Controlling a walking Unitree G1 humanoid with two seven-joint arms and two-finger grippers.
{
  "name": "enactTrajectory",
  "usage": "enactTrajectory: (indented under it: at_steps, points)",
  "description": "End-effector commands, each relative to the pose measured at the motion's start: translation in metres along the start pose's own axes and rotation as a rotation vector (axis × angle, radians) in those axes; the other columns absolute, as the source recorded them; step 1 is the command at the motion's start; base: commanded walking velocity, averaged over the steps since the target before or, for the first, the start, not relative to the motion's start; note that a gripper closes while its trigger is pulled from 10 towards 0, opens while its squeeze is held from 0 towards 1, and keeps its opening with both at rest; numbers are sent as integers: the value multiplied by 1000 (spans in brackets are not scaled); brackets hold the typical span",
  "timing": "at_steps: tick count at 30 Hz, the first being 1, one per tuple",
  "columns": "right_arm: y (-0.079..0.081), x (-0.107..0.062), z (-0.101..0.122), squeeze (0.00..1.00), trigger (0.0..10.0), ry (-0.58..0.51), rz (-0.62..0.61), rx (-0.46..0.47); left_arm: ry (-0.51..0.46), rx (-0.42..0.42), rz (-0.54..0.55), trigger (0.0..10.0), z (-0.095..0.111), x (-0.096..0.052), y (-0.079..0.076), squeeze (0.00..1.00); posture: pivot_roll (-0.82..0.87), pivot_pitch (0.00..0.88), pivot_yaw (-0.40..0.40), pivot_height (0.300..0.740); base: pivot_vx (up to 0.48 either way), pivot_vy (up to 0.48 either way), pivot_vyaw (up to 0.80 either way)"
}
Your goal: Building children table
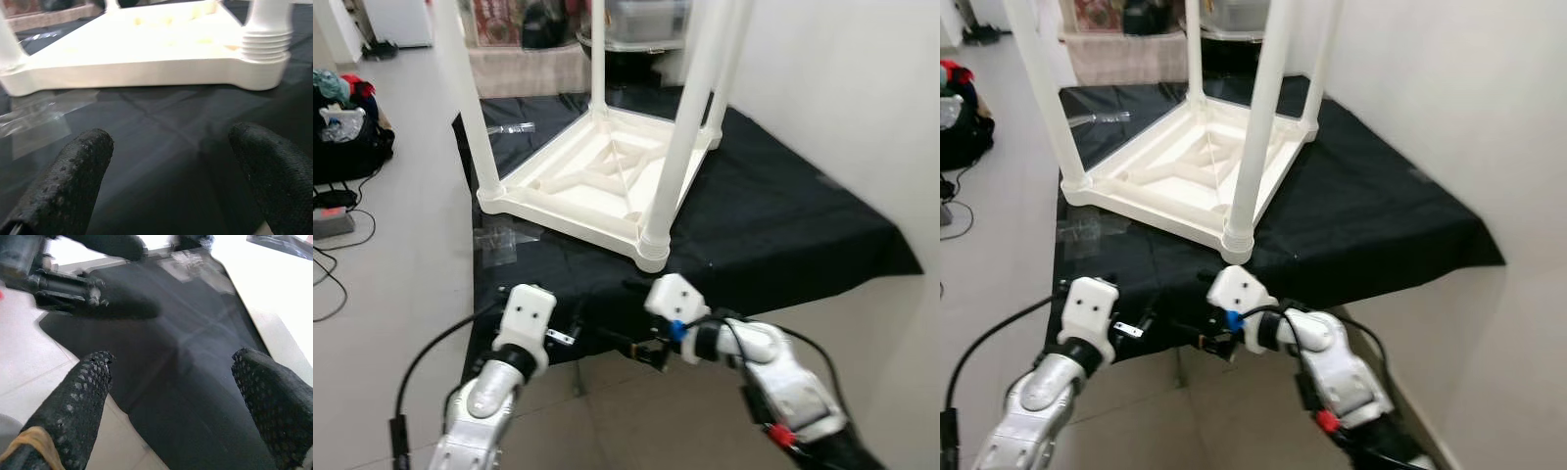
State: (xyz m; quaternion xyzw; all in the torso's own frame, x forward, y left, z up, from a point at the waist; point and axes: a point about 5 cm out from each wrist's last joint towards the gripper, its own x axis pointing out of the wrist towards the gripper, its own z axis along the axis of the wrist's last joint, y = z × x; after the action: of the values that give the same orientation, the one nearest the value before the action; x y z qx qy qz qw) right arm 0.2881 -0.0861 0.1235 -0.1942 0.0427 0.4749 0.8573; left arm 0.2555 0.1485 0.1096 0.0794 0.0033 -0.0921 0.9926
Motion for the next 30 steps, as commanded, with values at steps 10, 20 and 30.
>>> enactTrajectory:
  at_steps: [10,20,30]
  points:
    - [-23,61,-7,0,10000,191,-298,160,4,-52,109,10000,-1,-10,7,0,14,0,-95,740,0,0,0]
    - [-31,68,-9,0,10000,238,-347,756,53,-102,129,10000,-2,-49,-2,0,43,104,-112,740,0,0,0]
    - [-84,49,0,0,10000,129,-640,829,56,-152,135,10000,22,-87,-7,0,81,248,-99,740,0,0,0]
